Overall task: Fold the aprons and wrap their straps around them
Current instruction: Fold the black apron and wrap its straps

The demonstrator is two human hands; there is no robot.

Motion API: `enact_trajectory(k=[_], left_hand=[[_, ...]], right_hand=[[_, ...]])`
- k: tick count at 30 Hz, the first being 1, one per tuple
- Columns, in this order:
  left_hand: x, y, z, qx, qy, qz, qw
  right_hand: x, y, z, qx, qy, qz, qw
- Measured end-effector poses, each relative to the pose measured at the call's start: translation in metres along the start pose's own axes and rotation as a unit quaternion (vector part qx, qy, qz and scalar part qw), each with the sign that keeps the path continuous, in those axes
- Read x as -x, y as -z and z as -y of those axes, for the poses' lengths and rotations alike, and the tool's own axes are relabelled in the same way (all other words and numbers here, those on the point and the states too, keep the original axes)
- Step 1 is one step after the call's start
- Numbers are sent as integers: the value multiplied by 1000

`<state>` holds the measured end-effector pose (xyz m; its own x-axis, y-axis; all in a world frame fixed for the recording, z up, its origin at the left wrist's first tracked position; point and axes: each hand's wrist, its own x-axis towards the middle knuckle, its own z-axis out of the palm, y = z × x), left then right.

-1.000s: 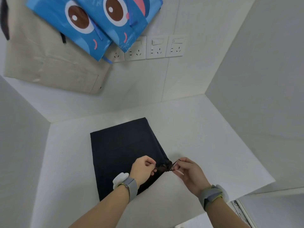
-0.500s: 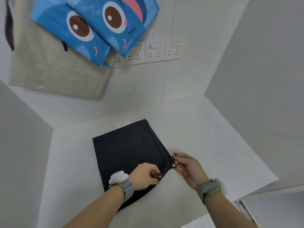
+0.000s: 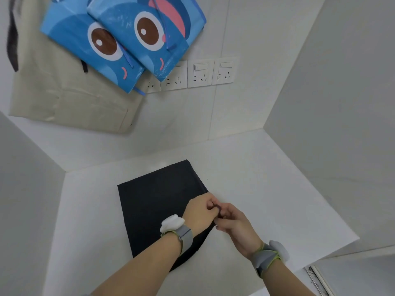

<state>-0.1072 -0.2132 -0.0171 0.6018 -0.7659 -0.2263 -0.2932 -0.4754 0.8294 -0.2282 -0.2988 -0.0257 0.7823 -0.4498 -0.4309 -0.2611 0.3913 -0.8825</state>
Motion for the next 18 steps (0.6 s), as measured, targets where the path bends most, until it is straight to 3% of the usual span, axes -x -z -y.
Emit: enact_trajectory(k=[4,10,15,18], left_hand=[[-9,-7,2,-19,0,21,1000],[-23,0,5,-100,-46,119,987],[-47,-1,-3,-232,-96,210,945],[-62,-15,-8,-334,-134,283,889]], right_hand=[[-3,4,-2,74,-21,-59,995],[-3,27,17,135,-33,-25,990],[-2,45,26,141,-32,-38,989],[0,55,28,71,-20,-43,996]])
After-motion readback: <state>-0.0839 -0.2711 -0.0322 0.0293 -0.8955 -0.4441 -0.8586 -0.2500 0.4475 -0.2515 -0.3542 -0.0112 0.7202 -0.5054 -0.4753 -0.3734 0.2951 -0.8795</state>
